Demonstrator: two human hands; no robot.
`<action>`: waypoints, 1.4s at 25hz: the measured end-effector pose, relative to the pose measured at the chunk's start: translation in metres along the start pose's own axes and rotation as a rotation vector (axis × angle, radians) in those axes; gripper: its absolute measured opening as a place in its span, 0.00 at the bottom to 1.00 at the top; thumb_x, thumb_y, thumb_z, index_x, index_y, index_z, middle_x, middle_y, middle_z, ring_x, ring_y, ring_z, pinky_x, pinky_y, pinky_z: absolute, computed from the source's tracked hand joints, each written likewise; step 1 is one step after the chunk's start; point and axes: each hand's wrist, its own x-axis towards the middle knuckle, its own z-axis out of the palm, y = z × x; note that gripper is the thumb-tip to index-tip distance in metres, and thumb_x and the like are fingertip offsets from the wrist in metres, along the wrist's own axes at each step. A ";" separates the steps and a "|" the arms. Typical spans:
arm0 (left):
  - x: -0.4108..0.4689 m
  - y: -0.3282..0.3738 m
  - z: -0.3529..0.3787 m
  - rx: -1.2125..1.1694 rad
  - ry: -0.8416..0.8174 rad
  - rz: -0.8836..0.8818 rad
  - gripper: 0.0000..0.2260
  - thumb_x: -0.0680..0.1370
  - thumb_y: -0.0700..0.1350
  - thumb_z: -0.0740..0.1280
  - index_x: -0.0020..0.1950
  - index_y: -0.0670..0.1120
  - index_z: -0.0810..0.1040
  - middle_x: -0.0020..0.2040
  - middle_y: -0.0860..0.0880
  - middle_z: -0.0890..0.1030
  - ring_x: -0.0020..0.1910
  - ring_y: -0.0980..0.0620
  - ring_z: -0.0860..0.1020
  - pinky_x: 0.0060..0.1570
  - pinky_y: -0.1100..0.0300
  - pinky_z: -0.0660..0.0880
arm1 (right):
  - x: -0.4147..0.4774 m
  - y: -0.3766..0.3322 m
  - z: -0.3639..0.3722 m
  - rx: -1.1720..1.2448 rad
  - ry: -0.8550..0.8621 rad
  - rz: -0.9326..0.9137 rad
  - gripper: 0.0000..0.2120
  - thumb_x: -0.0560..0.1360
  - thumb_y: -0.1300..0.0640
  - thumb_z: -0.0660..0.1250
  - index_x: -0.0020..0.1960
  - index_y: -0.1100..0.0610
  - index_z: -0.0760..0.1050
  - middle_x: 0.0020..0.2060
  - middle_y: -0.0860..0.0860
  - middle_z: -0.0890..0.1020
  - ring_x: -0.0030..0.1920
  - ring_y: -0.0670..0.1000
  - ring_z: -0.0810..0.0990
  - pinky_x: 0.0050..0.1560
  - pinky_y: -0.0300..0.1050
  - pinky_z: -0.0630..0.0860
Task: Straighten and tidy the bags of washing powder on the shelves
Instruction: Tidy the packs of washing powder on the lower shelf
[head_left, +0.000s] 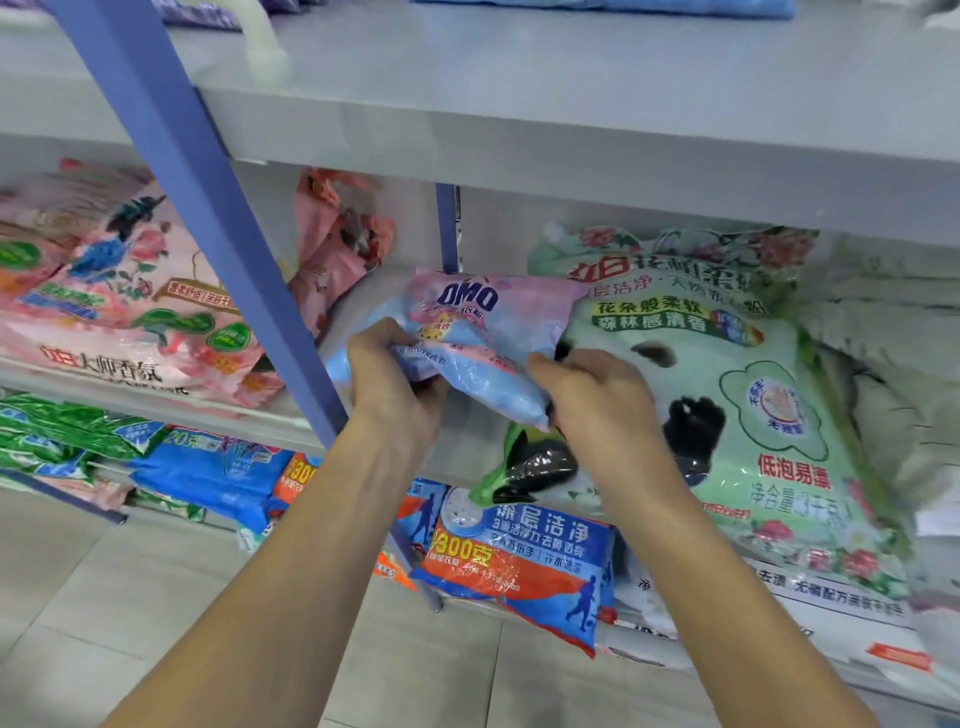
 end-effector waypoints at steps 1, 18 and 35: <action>-0.014 -0.003 0.000 -0.045 -0.020 -0.021 0.11 0.71 0.37 0.59 0.30 0.48 0.66 0.30 0.48 0.65 0.27 0.50 0.64 0.33 0.59 0.70 | 0.000 -0.001 -0.010 0.068 -0.030 0.078 0.17 0.74 0.45 0.71 0.47 0.60 0.80 0.37 0.51 0.86 0.38 0.48 0.84 0.50 0.45 0.80; -0.106 -0.014 -0.036 0.289 -0.323 -0.171 0.10 0.70 0.45 0.71 0.50 0.44 0.85 0.54 0.44 0.86 0.53 0.45 0.83 0.66 0.44 0.75 | -0.054 0.011 -0.090 0.476 -0.006 0.210 0.11 0.73 0.67 0.74 0.40 0.56 0.75 0.30 0.46 0.86 0.32 0.41 0.85 0.31 0.31 0.78; -0.224 0.079 -0.038 0.879 -0.561 -0.239 0.19 0.68 0.37 0.79 0.58 0.42 0.83 0.55 0.40 0.86 0.50 0.42 0.86 0.46 0.50 0.85 | -0.180 -0.055 -0.128 0.556 -0.075 0.175 0.10 0.69 0.65 0.73 0.48 0.56 0.87 0.48 0.58 0.88 0.45 0.56 0.88 0.50 0.57 0.84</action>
